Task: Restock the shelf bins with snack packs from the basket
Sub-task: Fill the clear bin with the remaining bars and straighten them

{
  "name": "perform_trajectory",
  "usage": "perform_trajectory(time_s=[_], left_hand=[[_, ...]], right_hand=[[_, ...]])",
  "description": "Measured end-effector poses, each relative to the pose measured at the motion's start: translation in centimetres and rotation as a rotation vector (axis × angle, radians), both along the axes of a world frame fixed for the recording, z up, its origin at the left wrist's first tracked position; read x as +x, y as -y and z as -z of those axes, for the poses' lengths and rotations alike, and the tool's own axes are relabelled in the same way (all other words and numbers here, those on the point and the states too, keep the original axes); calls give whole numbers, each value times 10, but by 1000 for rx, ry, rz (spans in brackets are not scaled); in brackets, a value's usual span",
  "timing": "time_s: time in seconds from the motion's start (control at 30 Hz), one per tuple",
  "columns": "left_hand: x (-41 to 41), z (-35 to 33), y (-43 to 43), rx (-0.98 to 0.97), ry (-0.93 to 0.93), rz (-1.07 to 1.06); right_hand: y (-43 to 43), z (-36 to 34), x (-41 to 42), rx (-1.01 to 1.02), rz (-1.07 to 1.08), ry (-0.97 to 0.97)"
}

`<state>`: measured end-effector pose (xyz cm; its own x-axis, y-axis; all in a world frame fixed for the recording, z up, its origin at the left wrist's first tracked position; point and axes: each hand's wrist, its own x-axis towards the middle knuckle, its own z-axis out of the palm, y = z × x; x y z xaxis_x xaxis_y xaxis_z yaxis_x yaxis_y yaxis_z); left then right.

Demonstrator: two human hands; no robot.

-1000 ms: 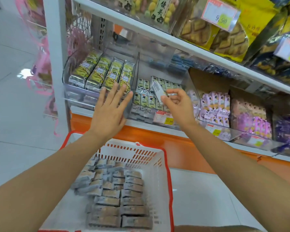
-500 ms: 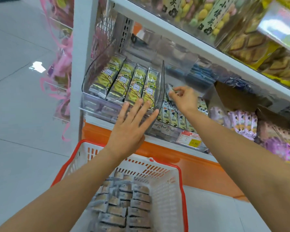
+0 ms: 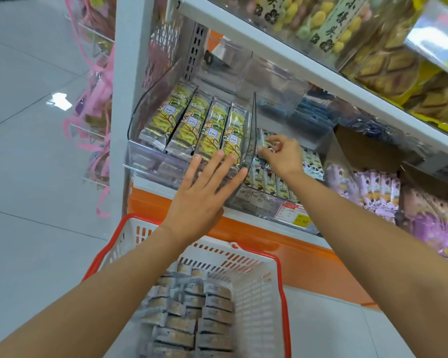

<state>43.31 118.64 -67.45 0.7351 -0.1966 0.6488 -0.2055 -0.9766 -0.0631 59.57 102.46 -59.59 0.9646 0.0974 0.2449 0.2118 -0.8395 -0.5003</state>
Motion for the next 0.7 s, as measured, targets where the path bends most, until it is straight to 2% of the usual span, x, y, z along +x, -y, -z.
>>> perform_trajectory(time_s=[0.23, 0.4, 0.47, 0.57, 0.7], left_hand=[[-15, 0, 15, 14, 8, -36], [-31, 17, 36, -18, 17, 84], [-38, 28, 37, 20, -86, 100], [-43, 48, 32, 92, -342, 78], [-46, 73, 23, 129, -598, 29]], right_hand=[[17, -14, -51, 251, -123, 96], [33, -18, -125, 433, -333, 77], [42, -4, -151, 460, -383, 54], [51, 33, -179, 463, -408, -39], [60, 107, -197, 384, -387, -192]])
